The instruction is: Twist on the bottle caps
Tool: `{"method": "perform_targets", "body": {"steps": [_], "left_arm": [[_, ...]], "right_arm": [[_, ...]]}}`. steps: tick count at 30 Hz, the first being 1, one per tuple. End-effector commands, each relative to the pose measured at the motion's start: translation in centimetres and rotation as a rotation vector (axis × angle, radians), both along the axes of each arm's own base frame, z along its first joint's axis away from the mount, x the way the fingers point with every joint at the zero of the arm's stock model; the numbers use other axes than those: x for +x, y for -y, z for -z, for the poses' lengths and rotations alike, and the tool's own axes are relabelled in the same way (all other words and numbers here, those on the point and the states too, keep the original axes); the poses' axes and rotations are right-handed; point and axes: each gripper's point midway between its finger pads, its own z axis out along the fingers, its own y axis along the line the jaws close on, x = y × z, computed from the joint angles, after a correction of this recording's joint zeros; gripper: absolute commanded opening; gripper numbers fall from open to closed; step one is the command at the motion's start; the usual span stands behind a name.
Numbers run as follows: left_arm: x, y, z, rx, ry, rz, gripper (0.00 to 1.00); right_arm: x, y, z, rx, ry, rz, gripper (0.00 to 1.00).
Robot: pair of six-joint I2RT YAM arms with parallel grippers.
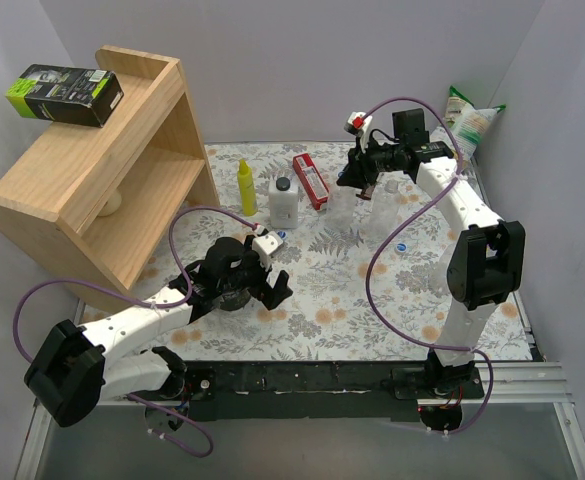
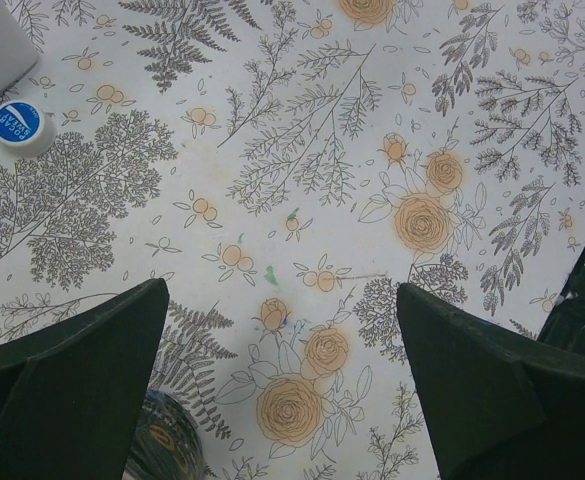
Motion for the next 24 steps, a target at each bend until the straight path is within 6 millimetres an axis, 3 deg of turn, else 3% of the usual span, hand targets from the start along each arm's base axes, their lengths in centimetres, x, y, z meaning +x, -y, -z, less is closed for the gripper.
{"method": "perform_targets", "body": {"steps": [1,13,24], "left_arm": [[0.1,0.1,-0.3,-0.018,0.011,0.008,0.98],[-0.1,0.3,-0.1,-0.033,0.003,0.024,0.98],[-0.2,0.4,0.0,-0.035,0.002,0.031,0.98]], "right_arm": [[-0.4,-0.1,0.1,0.012,0.018,-0.029,0.37],[-1.3,0.1,0.3,0.002,0.022,-0.047,0.58],[-1.0,0.1,0.0,0.004,0.030,-0.041,0.64]]}}
